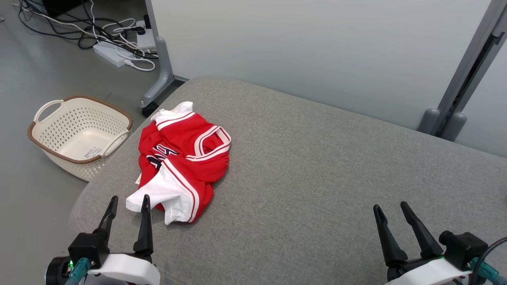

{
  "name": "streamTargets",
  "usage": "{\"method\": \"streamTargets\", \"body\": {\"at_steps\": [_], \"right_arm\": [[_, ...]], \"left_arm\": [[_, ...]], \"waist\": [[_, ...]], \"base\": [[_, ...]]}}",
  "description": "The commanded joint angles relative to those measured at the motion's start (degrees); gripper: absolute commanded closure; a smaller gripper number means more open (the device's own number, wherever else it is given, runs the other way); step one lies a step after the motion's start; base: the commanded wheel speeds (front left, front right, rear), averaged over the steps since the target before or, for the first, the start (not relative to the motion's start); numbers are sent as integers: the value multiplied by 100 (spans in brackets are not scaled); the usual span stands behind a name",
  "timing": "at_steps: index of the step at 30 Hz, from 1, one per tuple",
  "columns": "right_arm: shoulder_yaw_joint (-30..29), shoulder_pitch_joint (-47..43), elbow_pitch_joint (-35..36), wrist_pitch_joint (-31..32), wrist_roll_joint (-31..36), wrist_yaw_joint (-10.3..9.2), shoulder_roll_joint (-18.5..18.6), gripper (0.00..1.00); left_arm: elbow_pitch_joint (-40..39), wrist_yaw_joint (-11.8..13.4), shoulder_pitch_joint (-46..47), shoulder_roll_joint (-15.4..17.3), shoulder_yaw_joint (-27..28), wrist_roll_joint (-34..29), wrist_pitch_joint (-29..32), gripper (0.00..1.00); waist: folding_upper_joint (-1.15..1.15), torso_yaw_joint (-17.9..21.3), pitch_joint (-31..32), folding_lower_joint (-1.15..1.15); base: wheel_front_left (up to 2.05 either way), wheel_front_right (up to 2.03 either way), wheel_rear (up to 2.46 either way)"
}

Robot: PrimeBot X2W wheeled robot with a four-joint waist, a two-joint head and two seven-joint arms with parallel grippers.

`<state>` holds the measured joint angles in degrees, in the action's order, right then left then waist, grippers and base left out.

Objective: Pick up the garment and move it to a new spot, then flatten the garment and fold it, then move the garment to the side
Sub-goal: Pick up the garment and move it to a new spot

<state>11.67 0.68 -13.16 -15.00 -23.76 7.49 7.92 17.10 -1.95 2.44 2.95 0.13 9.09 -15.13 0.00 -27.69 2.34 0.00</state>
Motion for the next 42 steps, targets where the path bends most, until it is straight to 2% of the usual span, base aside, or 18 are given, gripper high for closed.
{"method": "streamTargets", "body": {"at_steps": [1,10,15,18,23,28,29,31,34,40,42], "right_arm": [[16,70,2,-23,-19,2,46,0],[83,55,-3,-23,-48,3,58,0],[168,115,-19,-23,-43,2,86,0],[219,164,-27,-23,-63,2,103,0],[288,254,-71,-23,-89,3,131,0],[380,384,-93,-23,-107,2,158,0],[404,426,-94,-23,-110,2,167,0],[429,489,-98,-24,-123,3,183,0],[448,600,-113,-23,-134,2,236,0],[486,847,-70,-24,-144,3,291,0],[493,923,-63,-23,-148,2,315,0]], "left_arm": [[9,-43,-26,34,43,-6,1,0],[227,-148,98,59,61,134,66,0],[333,-268,385,252,48,237,328,0],[399,-355,623,476,2,269,655,0],[556,-458,1220,853,37,513,1347,0],[1015,-535,1869,1055,149,1254,2275,0],[1137,-547,1963,1175,127,1321,2474,0],[1390,-542,2103,1398,-15,1390,2876,0],[1622,-554,2409,1539,-139,1843,3349,0],[1979,-552,2717,2186,-721,2618,4317,0],[2155,-552,2786,2309,-840,2853,4644,0]], "waist": [[0,16,-3,0],[0,131,-25,0],[0,219,-100,0],[0,311,-168,0],[0,479,-260,0],[0,743,-413,0],[0,819,-463,0],[0,968,-574,0],[0,1179,-763,0],[0,1610,-1167,0],[0,1733,-1267,0]], "base": [[0,0,0],[0,0,0],[0,0,0],[0,0,0],[0,0,0],[0,0,0],[0,0,0],[0,0,0],[0,0,0],[0,0,0],[0,0,0]]}}
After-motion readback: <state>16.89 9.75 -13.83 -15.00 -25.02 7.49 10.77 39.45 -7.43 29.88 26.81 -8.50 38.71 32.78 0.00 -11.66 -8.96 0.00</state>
